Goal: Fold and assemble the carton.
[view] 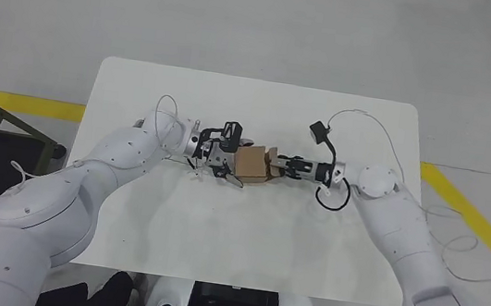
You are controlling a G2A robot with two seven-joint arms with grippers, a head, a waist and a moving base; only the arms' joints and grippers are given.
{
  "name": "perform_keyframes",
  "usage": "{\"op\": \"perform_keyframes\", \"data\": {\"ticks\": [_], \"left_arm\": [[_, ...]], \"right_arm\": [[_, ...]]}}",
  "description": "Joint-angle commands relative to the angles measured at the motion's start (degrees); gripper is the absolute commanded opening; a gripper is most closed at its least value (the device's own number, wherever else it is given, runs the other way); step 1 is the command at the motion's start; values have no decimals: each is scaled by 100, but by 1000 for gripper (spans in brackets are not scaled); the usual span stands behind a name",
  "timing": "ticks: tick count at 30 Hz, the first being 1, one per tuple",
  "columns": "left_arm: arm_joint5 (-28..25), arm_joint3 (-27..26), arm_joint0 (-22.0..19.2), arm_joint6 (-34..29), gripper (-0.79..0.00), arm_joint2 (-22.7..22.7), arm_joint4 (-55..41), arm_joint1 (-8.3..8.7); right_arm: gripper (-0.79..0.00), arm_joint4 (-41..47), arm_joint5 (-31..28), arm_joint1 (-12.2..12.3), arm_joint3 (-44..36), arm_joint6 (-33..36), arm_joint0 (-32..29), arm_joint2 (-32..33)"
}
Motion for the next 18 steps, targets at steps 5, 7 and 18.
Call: {"op": "perform_keyframes", "data": {"ticks": [5,7,18], "left_arm": [[17,4,0,17,-43,3,5,1],[16,3,-1,16,-40,4,3,3],[26,-8,-3,26,-43,9,10,8]], "right_arm": [[-622,-173,129,8,-179,-129,-28,4],[-622,-222,159,15,-250,-163,-49,12],[-628,-523,355,87,-750,-293,-220,110]]}}
